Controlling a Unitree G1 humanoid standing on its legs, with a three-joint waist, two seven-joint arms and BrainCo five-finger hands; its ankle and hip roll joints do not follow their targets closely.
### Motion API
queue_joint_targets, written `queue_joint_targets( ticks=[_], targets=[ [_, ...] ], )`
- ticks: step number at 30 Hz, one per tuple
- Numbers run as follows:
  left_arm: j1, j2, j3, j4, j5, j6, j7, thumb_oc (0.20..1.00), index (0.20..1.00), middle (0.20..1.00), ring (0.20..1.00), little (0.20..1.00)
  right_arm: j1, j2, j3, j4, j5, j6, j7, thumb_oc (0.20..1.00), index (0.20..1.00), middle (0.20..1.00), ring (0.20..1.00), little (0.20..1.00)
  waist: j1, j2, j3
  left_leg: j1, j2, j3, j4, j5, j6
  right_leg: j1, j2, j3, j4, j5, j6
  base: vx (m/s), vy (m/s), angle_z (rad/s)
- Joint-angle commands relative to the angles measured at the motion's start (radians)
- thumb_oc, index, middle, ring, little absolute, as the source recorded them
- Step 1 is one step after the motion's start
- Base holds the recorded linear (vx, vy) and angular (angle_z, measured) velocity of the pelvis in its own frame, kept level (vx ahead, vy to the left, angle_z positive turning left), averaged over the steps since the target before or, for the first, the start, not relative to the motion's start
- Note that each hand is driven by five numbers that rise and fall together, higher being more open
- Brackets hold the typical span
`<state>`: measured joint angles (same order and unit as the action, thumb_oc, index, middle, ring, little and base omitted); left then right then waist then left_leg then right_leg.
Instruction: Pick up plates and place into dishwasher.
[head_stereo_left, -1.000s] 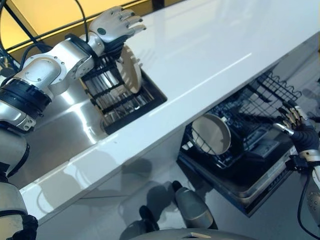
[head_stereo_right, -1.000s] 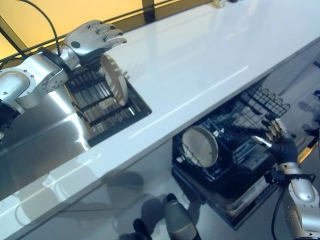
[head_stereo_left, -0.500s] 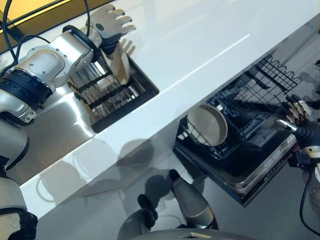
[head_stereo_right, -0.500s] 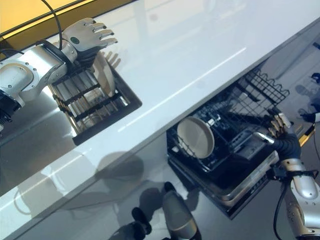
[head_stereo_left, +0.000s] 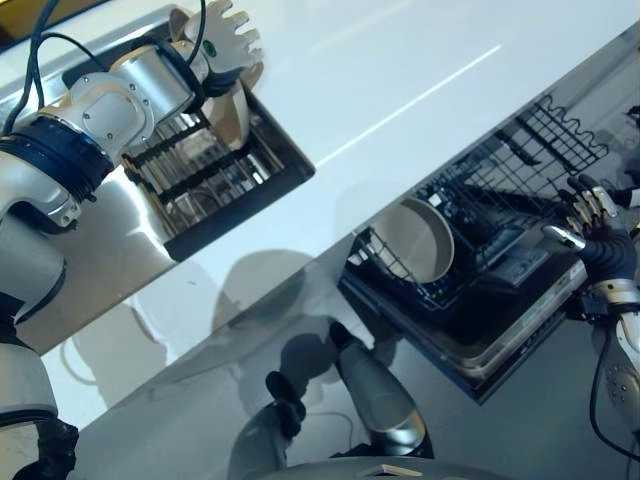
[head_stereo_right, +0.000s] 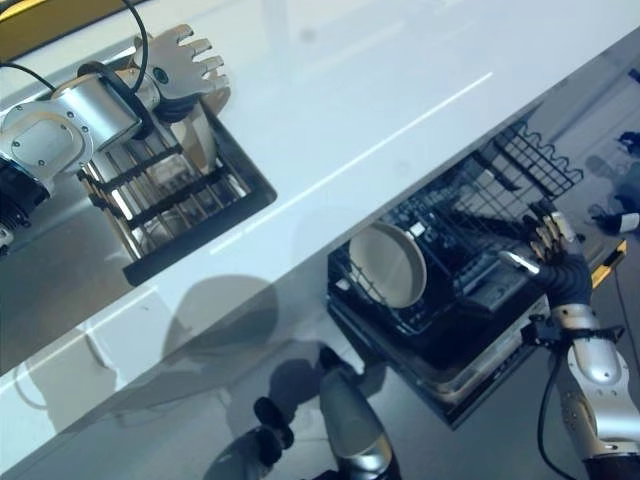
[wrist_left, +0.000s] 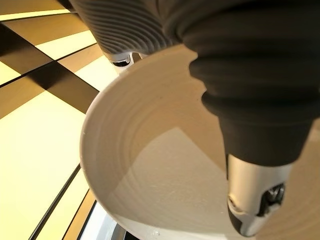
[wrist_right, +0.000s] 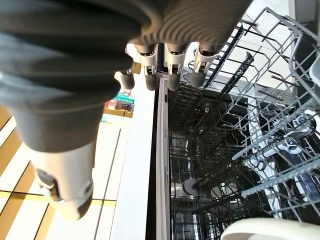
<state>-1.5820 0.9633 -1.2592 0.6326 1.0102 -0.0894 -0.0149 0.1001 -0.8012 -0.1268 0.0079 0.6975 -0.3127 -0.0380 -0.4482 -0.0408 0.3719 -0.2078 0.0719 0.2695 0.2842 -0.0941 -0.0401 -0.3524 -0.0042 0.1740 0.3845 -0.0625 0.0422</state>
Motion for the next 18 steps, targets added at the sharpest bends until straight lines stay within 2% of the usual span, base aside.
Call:
queue_joint_targets(
  ticks=[1, 2, 3, 9, 18],
  targets=[
    [-0.073, -0.001, 0.033, 0.084, 0.071, 0.044, -0.010, 0.875, 0.875, 0.875, 0.875, 0.875, -0.081, -0.017, -0.045, -0.001, 0.022, -0.082, -0.023, 1.000, 1.000, 1.000, 1.000, 1.000, -0.010, -0.017, 0.001, -0.031, 0.013, 0.014, 0.011, -0.037, 0.037, -0.066, -0.002, -0.027, 0.002, 0.007, 0.061, 0.00, 0.000, 0.00],
    [-0.069, -0.008, 0.036, 0.101, 0.087, 0.045, -0.011, 0.385, 0.385, 0.385, 0.385, 0.385, -0.083, -0.016, -0.044, 0.000, 0.019, -0.081, -0.025, 1.000, 1.000, 1.000, 1.000, 1.000, -0.012, -0.018, 0.000, -0.033, 0.014, 0.016, 0.013, -0.037, 0.036, -0.067, -0.001, -0.027, 0.004, 0.006, 0.060, 0.01, -0.020, -0.03],
    [-0.065, -0.013, 0.039, 0.114, 0.095, 0.047, -0.006, 0.200, 0.200, 0.200, 0.200, 0.200, -0.085, -0.016, -0.044, 0.002, 0.020, -0.080, -0.024, 1.000, 1.000, 1.000, 1.000, 1.000, -0.012, -0.020, 0.000, -0.034, 0.015, 0.016, 0.014, -0.037, 0.037, -0.068, -0.001, -0.026, 0.004, 0.007, 0.059, 0.01, -0.017, -0.04],
    [-0.073, -0.018, 0.039, 0.155, 0.117, 0.050, -0.004, 0.200, 0.200, 0.200, 0.200, 0.200, -0.086, -0.010, -0.046, 0.018, 0.031, -0.095, -0.005, 1.000, 1.000, 1.000, 1.000, 1.000, -0.016, -0.027, 0.006, -0.044, 0.019, 0.022, 0.018, -0.037, 0.036, -0.074, 0.004, -0.024, 0.004, 0.008, 0.057, -0.02, -0.006, -0.04],
    [-0.073, 0.011, 0.033, 0.116, 0.123, 0.034, -0.023, 0.200, 0.200, 0.200, 0.200, 0.200, -0.074, -0.018, -0.041, 0.029, 0.044, -0.102, 0.016, 1.000, 1.000, 1.000, 1.000, 1.000, -0.010, -0.019, -0.011, -0.029, 0.020, 0.020, 0.007, -0.035, 0.035, -0.050, -0.003, -0.030, -0.010, 0.002, 0.054, 0.00, 0.000, -0.01]
  ],
)
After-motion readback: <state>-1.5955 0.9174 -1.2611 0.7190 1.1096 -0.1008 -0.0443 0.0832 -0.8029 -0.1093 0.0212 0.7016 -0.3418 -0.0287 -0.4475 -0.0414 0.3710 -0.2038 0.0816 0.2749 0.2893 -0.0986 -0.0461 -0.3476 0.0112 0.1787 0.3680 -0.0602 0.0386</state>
